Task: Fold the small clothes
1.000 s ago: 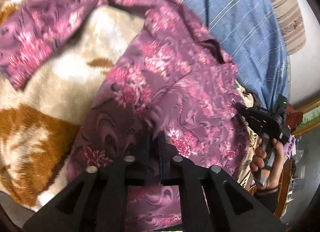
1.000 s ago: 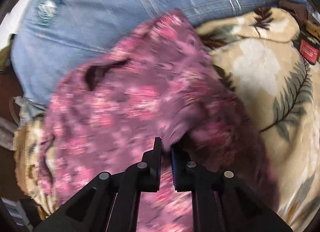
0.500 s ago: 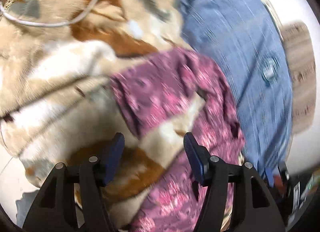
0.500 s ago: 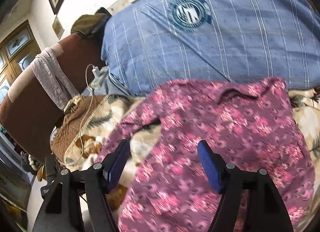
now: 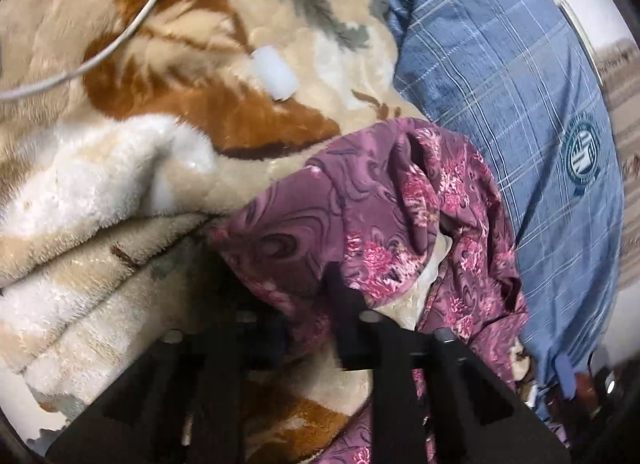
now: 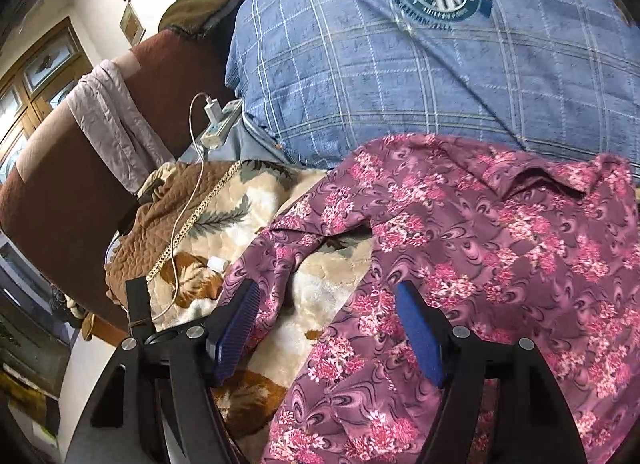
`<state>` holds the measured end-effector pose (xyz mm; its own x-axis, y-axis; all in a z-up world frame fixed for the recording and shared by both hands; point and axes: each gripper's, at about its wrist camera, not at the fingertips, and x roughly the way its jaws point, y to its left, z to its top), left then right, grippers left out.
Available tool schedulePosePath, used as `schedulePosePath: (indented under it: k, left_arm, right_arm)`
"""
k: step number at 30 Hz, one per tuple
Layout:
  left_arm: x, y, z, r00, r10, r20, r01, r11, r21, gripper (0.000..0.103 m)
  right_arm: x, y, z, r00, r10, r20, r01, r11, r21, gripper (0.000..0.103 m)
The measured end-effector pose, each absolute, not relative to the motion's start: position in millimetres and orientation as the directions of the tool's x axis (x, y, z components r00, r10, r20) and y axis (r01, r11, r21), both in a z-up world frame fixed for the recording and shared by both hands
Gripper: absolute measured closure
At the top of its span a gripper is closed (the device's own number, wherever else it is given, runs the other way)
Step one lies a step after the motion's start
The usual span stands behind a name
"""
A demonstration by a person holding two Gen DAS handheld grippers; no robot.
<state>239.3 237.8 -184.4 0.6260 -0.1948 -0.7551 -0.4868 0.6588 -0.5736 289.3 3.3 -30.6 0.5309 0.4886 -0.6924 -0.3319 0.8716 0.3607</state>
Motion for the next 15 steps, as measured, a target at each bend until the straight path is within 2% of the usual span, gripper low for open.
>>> schedulePosePath:
  k: [1,4,7,10,13,15]
  left_arm:
    - [236,235,-180,0.635,-0.17,-0.753,-0.483,0.674,-0.559,0.094]
    - [226,217,-152,0.702,-0.079,-0.708,-0.42,0.756,-0.502,0.097]
    - [213,194,-115,0.798,0.025,-0.603,-0.342,0.842,-0.418,0.102]
    - [206,170,-95,0.857,0.016,-0.516,-0.24,0.897,-0.372,0.102]
    - [208,145,-91,0.861,-0.015,-0.509,-0.159,0.942,-0.297,0.102]
    - [210,132,-92,0.854,-0.04,-0.519,-0.117,0.956,-0.267,0.102]
  right_arm:
    - [292,4,-33,0.523,0.495,-0.694,-0.332,0.868,0.369,0.031]
    - [304,5,-39,0.504,0.508,-0.699,-0.318,0.861,0.397,0.031]
    - [316,3,-40,0.484,0.534,-0.694,-0.313,0.846,0.432,0.031]
    - [327,-4,-37,0.458,0.578,-0.675,-0.312,0.816,0.487,0.031]
    - [341,-15,-32,0.417,0.643,-0.642,-0.311,0.765,0.564,0.03]
    - [348,-16,-29,0.394,0.653,-0.647,-0.326,0.758,0.565,0.03]
